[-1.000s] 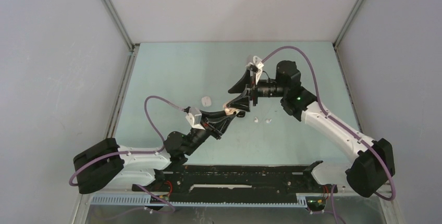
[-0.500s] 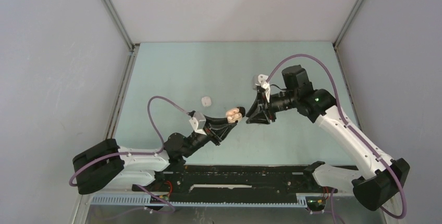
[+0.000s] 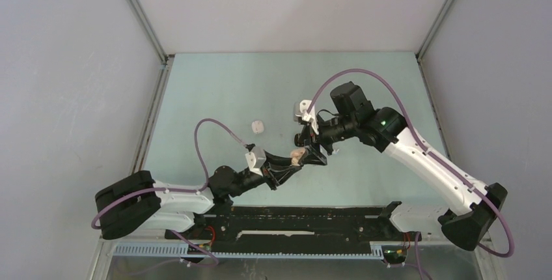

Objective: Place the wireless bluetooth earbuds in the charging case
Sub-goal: Close the charging case.

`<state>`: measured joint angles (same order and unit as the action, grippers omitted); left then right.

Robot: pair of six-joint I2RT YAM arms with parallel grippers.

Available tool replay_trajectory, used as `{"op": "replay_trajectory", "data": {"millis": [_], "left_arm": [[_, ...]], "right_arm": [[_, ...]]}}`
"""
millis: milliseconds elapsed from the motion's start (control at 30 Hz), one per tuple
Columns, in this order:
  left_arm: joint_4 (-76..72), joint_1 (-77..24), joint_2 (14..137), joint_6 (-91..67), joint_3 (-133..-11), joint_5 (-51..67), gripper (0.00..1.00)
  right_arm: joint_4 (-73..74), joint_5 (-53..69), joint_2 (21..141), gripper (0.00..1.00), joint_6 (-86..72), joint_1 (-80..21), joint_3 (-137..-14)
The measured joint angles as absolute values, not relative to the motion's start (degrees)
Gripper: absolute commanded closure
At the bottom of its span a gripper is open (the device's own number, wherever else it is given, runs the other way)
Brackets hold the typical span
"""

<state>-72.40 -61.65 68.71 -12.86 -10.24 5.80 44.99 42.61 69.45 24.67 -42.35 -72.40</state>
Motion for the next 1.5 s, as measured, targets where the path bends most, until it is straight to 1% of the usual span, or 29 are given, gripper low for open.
{"op": "replay_trajectory", "data": {"millis": [167, 400, 1500], "left_arm": [[-71.5, -61.7, 68.6, -12.4, -10.2, 7.2, 1.0], [-69.7, -61.8, 67.4, -11.7, -10.2, 7.8, 1.0], [-66.7, -61.8, 65.5, -11.4, -10.2, 8.0, 1.0]], "right_arm": [[46.0, 41.0, 72.8, 0.25, 24.4, -42.3, -74.4], [47.3, 40.9, 76.9, 0.25, 23.9, -42.3, -75.7], [50.7, 41.5, 79.0, 0.25, 24.8, -40.5, -75.8]]}}
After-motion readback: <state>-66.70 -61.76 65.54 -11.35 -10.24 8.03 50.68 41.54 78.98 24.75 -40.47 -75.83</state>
